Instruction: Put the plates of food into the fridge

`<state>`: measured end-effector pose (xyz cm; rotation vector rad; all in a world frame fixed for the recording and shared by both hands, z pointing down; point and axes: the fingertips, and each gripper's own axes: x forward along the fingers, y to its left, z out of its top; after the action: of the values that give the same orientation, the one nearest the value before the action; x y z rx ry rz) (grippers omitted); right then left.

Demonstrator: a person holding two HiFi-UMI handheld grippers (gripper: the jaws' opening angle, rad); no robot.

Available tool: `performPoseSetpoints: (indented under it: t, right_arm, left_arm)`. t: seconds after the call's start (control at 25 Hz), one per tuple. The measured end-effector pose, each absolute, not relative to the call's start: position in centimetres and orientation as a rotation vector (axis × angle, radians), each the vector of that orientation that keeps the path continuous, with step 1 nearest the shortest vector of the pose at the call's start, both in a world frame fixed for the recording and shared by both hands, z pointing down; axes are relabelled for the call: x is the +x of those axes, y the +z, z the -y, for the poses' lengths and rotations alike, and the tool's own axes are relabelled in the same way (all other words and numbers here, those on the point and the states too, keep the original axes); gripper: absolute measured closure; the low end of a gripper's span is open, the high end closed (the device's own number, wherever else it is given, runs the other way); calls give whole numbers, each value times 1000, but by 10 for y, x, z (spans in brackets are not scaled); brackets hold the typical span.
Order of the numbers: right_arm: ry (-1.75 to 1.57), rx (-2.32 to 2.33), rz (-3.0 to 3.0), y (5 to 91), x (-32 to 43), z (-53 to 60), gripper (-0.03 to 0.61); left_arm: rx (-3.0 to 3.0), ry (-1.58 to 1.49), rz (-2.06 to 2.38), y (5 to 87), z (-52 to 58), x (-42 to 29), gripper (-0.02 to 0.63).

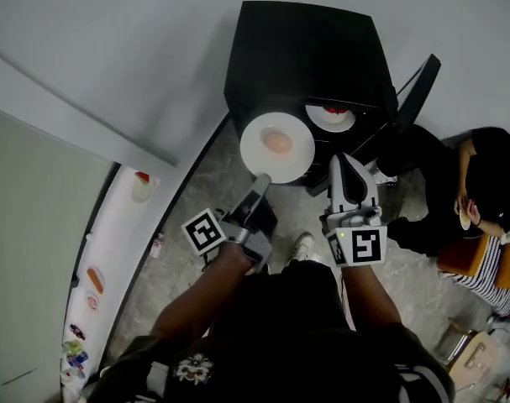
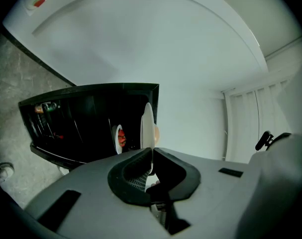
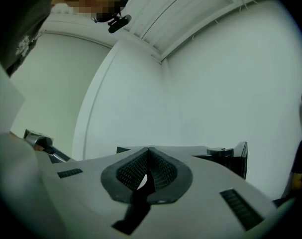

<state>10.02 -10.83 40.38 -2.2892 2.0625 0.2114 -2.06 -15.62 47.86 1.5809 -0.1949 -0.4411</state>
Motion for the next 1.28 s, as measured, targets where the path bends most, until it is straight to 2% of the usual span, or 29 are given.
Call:
performPoseSetpoints:
  t: [0.84,1.28]
  right_arm:
    - [76,-2323,-2131,437,115,102,554]
    - [10,-2314,-2125,457,126,107,554]
  left_arm:
    - [1606,-449,256,548,221,25,583]
    - [1583,-484,278,559,242,45,583]
